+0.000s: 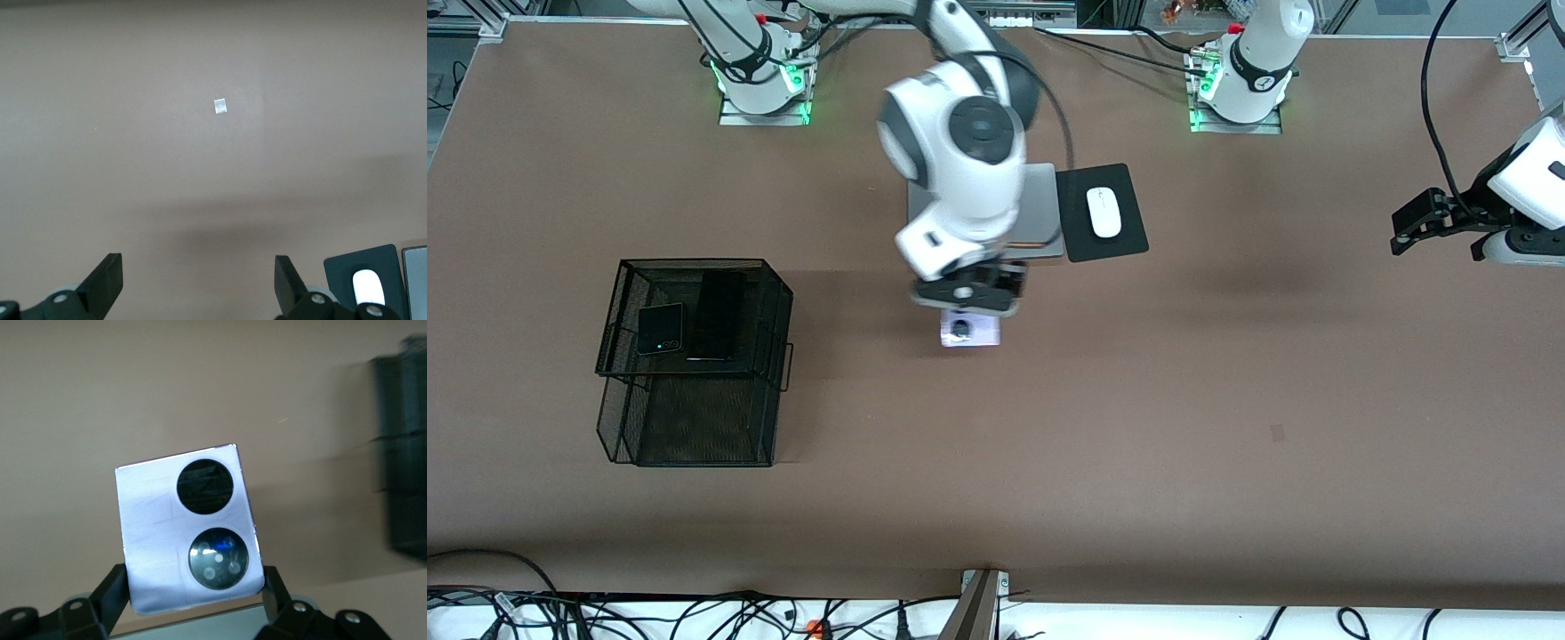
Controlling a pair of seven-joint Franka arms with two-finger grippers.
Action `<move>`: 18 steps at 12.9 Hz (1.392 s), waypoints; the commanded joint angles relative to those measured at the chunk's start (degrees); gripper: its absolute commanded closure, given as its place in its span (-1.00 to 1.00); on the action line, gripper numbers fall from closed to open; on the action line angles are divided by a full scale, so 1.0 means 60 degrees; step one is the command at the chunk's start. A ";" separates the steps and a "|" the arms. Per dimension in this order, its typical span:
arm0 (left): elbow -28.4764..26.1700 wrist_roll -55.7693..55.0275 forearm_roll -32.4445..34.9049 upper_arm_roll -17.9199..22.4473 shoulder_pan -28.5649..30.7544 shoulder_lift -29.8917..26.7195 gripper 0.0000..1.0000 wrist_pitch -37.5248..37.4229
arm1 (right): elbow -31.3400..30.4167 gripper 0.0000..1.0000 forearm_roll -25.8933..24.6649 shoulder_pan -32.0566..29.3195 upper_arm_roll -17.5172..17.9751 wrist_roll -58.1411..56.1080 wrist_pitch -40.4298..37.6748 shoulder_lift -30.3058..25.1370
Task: Place phones with both arms
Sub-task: 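Carry the white phone into the basket and open the right gripper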
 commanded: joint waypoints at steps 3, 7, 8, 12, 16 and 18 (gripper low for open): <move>0.0329 0.0173 0.0160 -0.0017 -0.0009 0.0163 -1.00 -0.0223 | -0.1806 0.96 0.0059 -0.1087 -0.1139 -0.4424 -0.0243 -0.1498; 0.0329 0.0187 0.0160 -0.0017 -0.0009 0.0163 -1.00 -0.0223 | -0.1719 0.96 0.0965 -0.3401 -0.1110 -0.7213 -0.0082 -0.1222; 0.0329 0.0187 0.0160 -0.0017 -0.0009 0.0163 -1.00 -0.0223 | -0.1631 0.96 0.1127 -0.3856 -0.1096 -0.7478 0.0034 -0.1017; 0.0329 0.0188 0.0160 -0.0002 -0.0009 0.0163 -1.00 -0.0223 | -0.1659 0.96 0.2164 -0.4971 -0.1037 -0.8049 0.1174 0.0066; 0.0329 0.0202 0.0160 -0.0002 -0.0009 0.0163 -1.00 -0.0223 | -0.1718 0.95 0.3091 -0.5354 -0.1037 -0.8784 0.1675 0.1107; 0.0329 0.0202 0.0160 -0.0002 -0.0009 0.0163 -1.00 -0.0223 | -0.1777 0.94 0.3324 -0.5354 -0.1037 -0.8770 0.1924 0.1517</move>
